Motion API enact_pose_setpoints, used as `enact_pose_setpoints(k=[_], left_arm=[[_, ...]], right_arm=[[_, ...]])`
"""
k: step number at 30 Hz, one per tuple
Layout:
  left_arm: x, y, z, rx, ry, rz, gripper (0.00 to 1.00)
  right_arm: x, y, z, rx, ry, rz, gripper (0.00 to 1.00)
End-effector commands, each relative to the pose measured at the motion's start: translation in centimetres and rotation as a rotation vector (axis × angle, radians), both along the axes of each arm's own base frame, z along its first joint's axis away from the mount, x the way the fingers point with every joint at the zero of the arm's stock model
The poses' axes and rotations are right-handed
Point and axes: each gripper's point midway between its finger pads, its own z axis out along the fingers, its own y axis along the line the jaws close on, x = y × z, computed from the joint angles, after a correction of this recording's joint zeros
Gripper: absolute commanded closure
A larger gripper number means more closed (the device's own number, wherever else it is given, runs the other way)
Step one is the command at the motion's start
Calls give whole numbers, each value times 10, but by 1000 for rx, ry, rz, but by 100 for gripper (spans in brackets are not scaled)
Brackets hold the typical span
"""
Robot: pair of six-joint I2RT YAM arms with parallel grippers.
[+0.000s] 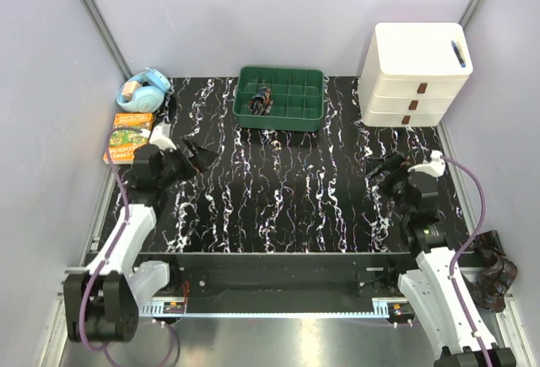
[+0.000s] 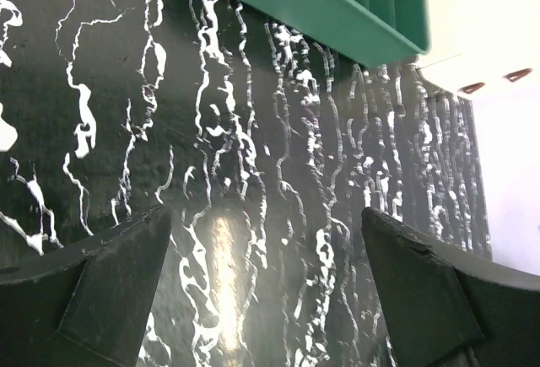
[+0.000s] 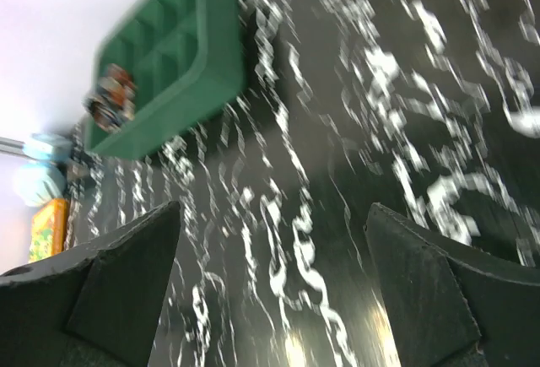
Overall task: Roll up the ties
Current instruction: Flatten out the tie at the center of the board.
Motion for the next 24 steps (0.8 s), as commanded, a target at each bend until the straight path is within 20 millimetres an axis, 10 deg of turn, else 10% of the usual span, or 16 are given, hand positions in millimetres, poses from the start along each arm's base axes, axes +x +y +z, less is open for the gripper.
enact_pose_setpoints(k=[1,4,8,16,24], left_arm=[[-8,-12,56,-116,-78,-28,1],[-14,-43,43,-244,63,-219,1],[-25,-26,8,53,230,-120,1],[-90,-20,20,315,217,-162,1],[-101,-21,29,379,135,-162,1]], right_arm=[[-17,-4,-14,64,108,-50,0],[-20,-16,-31,8,275,-113,0],[-21,-34,-40,-65,450,-205,5],[-18,-57,-43,-172,552,-316,11],[-30,-94,-68,-222,676,-595,28]])
